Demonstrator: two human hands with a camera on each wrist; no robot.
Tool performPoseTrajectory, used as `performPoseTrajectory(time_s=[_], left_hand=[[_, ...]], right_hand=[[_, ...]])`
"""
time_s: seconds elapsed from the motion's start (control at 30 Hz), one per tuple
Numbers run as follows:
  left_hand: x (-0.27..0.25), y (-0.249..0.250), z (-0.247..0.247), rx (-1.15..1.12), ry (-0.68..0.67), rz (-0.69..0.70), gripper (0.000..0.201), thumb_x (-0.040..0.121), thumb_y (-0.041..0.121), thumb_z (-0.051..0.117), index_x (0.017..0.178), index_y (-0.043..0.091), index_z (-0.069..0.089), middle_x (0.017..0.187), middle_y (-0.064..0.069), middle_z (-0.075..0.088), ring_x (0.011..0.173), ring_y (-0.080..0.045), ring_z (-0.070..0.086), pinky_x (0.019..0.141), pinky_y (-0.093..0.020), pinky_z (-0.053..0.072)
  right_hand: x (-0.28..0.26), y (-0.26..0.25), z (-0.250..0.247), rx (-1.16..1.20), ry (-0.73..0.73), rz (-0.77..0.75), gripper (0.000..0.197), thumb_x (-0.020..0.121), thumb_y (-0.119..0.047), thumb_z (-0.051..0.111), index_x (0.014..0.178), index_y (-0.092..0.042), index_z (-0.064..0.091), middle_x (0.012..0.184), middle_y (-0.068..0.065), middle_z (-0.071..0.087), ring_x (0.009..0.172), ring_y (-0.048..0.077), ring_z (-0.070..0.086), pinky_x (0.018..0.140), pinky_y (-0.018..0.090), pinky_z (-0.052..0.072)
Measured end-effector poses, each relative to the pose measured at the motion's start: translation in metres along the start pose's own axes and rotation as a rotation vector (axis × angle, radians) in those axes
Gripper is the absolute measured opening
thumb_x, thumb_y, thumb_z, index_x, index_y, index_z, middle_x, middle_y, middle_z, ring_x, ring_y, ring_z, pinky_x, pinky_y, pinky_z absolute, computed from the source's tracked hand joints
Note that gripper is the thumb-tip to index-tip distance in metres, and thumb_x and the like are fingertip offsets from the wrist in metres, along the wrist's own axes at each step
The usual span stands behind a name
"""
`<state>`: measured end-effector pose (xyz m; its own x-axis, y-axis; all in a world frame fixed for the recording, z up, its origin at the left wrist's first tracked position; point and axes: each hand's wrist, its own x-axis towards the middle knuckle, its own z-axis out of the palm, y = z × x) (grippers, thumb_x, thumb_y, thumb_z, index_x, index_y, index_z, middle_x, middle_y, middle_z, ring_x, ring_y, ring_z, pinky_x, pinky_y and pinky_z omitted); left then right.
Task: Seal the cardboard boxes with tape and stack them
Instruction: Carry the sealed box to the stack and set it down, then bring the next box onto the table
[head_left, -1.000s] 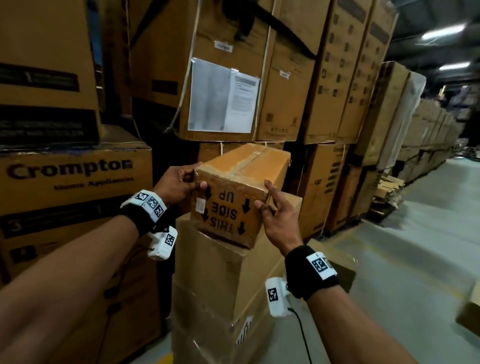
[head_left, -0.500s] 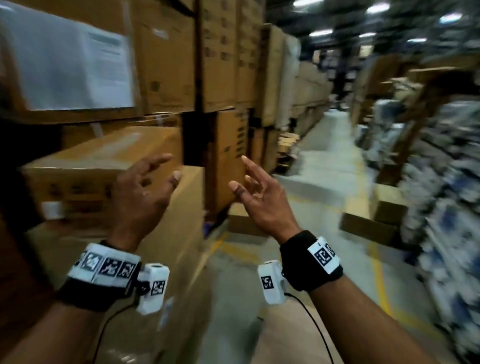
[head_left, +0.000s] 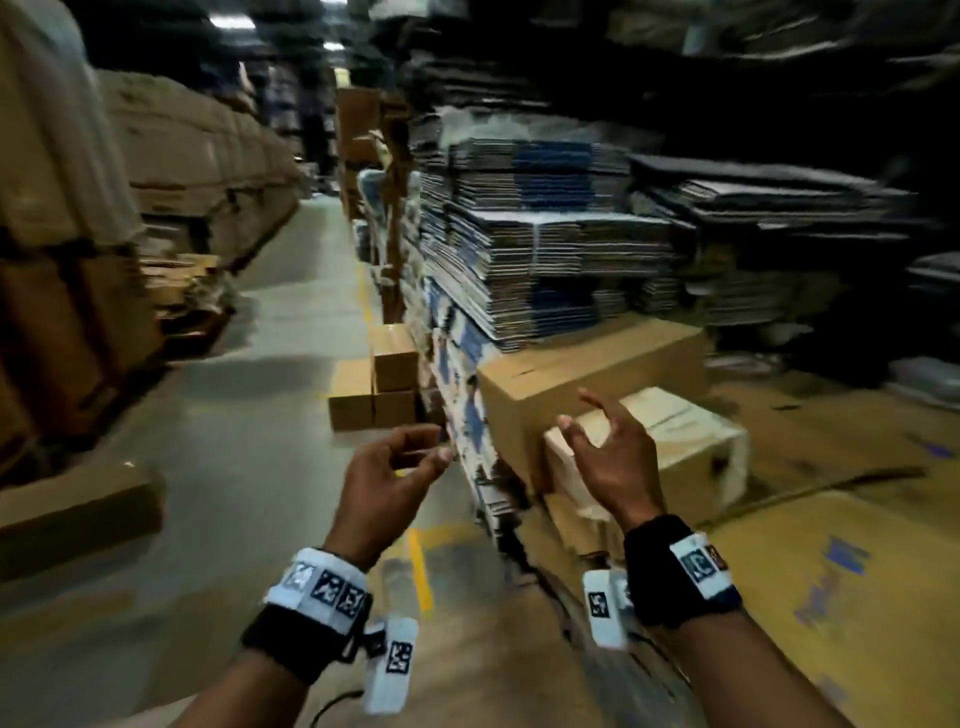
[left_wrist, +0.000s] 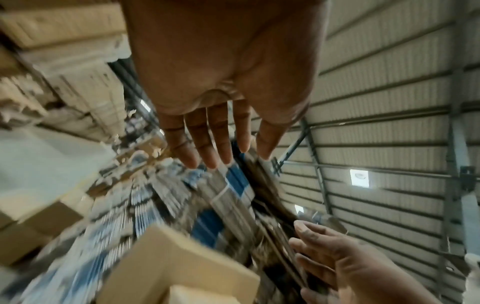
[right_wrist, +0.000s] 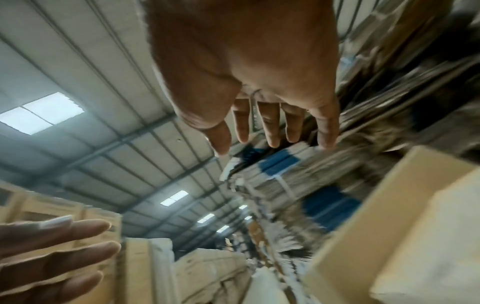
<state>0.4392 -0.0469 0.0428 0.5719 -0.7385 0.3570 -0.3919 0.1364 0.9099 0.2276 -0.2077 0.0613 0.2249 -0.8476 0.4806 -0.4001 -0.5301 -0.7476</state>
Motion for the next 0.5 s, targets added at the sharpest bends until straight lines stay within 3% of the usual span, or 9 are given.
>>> performPoseTrajectory(time_s=[0.1, 0.17, 0.23, 0.27, 0.3, 0.37, 0.43, 0.5], left_hand=[[0.038, -0.040, 0.122, -0.084, -0.152, -0.217, 0.027, 0.092, 0.027, 0.079, 0.115, 0.015, 0.073, 0.095, 0.001, 0.078, 0.078, -0.005, 0.071, 0.062, -0.019, 0.053], [0.058, -0.071, 0.191, -0.138, -0.197, -0.374, 0.050, 0.089, 0.041, 0.081, 0.128, 0.015, 0.066, 0.106, -0.009, 0.075, 0.079, -0.013, 0.071, 0.067, -0.031, 0.057], [0.074, -0.095, 0.247, -0.198, -0.166, -0.509, 0.086, 0.074, 0.066, 0.083, 0.139, 0.014, 0.057, 0.126, -0.018, 0.070, 0.106, -0.035, 0.072, 0.087, -0.052, 0.060], [0.084, -0.104, 0.270, -0.206, -0.162, -0.583, 0.100, 0.068, 0.076, 0.080, 0.142, 0.016, 0.053, 0.137, -0.022, 0.063, 0.120, -0.046, 0.065, 0.089, -0.062, 0.057], [0.090, -0.107, 0.287, -0.203, -0.174, -0.656, 0.102, 0.067, 0.080, 0.076, 0.142, 0.016, 0.051, 0.142, -0.023, 0.057, 0.124, -0.052, 0.059, 0.083, -0.065, 0.057], [0.104, -0.124, 0.317, -0.219, -0.187, -0.748, 0.089, 0.077, 0.074, 0.074, 0.139, 0.013, 0.052, 0.141, -0.017, 0.057, 0.121, -0.047, 0.059, 0.072, -0.060, 0.062], [0.113, -0.133, 0.339, -0.191, -0.185, -0.788, 0.091, 0.073, 0.066, 0.080, 0.137, 0.006, 0.057, 0.141, -0.017, 0.060, 0.121, -0.042, 0.062, 0.085, -0.056, 0.062], [0.115, -0.132, 0.348, -0.070, -0.196, -0.772, 0.088, 0.074, 0.062, 0.079, 0.135, 0.001, 0.061, 0.141, -0.019, 0.062, 0.124, -0.039, 0.063, 0.093, -0.039, 0.057]], right_hand=[[0.033, 0.103, -0.024, -0.089, -0.018, 0.198, 0.055, 0.092, -0.047, 0.073, 0.138, -0.020, 0.062, 0.145, 0.013, 0.060, 0.139, 0.032, 0.050, 0.113, 0.039, 0.041], [0.041, 0.155, -0.020, -0.180, -0.112, 0.335, 0.072, 0.093, -0.061, 0.063, 0.152, -0.022, 0.049, 0.158, 0.019, 0.043, 0.150, 0.036, 0.031, 0.122, 0.042, 0.029], [0.046, 0.193, -0.009, -0.206, -0.152, 0.402, 0.084, 0.091, -0.073, 0.053, 0.162, -0.034, 0.029, 0.166, 0.024, 0.024, 0.157, 0.035, 0.010, 0.124, 0.040, 0.019], [0.051, 0.204, -0.004, -0.203, -0.157, 0.430, 0.085, 0.091, -0.075, 0.051, 0.163, -0.039, 0.022, 0.168, 0.027, 0.016, 0.158, 0.036, 0.005, 0.124, 0.040, 0.019], [0.056, 0.214, 0.001, -0.204, -0.165, 0.453, 0.083, 0.092, -0.074, 0.049, 0.163, -0.042, 0.019, 0.168, 0.030, 0.009, 0.157, 0.039, 0.007, 0.123, 0.042, 0.023], [0.067, 0.223, 0.005, -0.242, -0.180, 0.513, 0.078, 0.094, -0.072, 0.051, 0.161, -0.045, 0.021, 0.166, 0.033, 0.004, 0.152, 0.047, 0.022, 0.120, 0.046, 0.032], [0.074, 0.229, 0.004, -0.283, -0.190, 0.565, 0.074, 0.093, -0.067, 0.057, 0.158, -0.046, 0.029, 0.168, 0.029, 0.006, 0.148, 0.049, 0.031, 0.118, 0.050, 0.035], [0.073, 0.232, 0.003, -0.304, -0.216, 0.575, 0.071, 0.094, -0.061, 0.061, 0.157, -0.043, 0.036, 0.168, 0.026, 0.011, 0.143, 0.048, 0.041, 0.114, 0.046, 0.039]])
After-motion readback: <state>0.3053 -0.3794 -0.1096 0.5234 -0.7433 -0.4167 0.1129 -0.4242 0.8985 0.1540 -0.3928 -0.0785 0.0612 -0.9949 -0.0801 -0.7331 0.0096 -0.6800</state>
